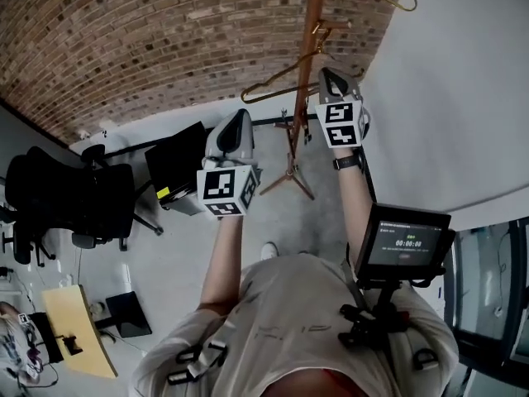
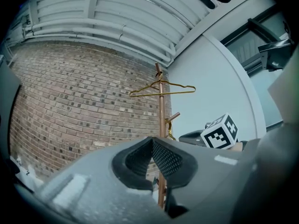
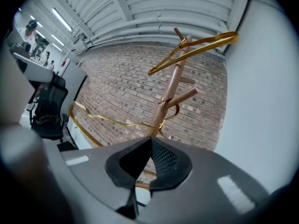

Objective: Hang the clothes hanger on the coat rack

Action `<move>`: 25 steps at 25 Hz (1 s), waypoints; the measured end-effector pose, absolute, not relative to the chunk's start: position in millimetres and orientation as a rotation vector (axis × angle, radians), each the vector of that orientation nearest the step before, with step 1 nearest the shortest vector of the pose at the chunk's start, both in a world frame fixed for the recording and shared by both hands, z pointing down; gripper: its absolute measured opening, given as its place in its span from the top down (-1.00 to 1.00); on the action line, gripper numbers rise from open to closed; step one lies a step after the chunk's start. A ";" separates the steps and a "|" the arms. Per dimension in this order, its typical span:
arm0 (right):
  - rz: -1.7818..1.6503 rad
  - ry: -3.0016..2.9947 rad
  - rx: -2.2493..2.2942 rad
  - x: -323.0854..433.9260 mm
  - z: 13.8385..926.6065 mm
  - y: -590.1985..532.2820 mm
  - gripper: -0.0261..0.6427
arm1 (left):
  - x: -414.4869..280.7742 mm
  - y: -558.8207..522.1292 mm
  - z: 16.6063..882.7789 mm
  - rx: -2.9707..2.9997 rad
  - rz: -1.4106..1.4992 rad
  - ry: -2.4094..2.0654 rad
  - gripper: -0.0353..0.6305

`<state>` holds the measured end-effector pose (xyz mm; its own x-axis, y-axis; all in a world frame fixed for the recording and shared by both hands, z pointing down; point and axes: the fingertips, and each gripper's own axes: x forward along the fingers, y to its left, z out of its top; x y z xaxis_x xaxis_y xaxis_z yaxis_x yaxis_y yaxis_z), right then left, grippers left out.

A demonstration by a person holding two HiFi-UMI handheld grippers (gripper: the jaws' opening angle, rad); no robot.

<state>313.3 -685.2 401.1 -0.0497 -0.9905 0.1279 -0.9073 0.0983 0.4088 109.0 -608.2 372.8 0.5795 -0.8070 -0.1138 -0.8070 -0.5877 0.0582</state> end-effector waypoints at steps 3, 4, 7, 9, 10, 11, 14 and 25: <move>-0.230 -2.053 1.914 307.8 413.8 -661.0 0.92 | 114.6 -604.8 372.2 2.817 -0.196 -1.383 0.89; -0.210 -2.058 1.941 303.0 416.2 -647.0 0.92 | 113.4 -598.4 372.8 2.830 -0.196 -1.360 0.89; -0.176 -2.058 2.020 287.0 421.4 -604.0 0.92 | 107.3 -576.7 375.4 2.859 -0.197 -1.284 0.89; -0.145 -2.063 2.054 276.9 425.2 -582.1 0.92 | 105.7 -568.3 377.6 2.867 -0.197 -1.247 0.89; -0.127 -2.068 2.067 272.5 427.5 -572.7 0.92 | 106.3 -565.6 378.7 2.869 -0.199 -1.227 0.89; -0.109 -2.071 2.074 268.4 430.3 -564.2 0.92 | 107.4 -563.1 379.9 2.869 -0.203 -1.207 0.89; -0.093 -2.069 2.075 258.1 435.6 -542.5 0.92 | 112.9 -555.3 385.2 2.858 -0.234 -1.154 0.89; -0.169 -2.061 2.124 264.2 411.5 -454.2 0.92 | 163.8 -483.0 395.0 2.905 -0.232 -0.954 0.90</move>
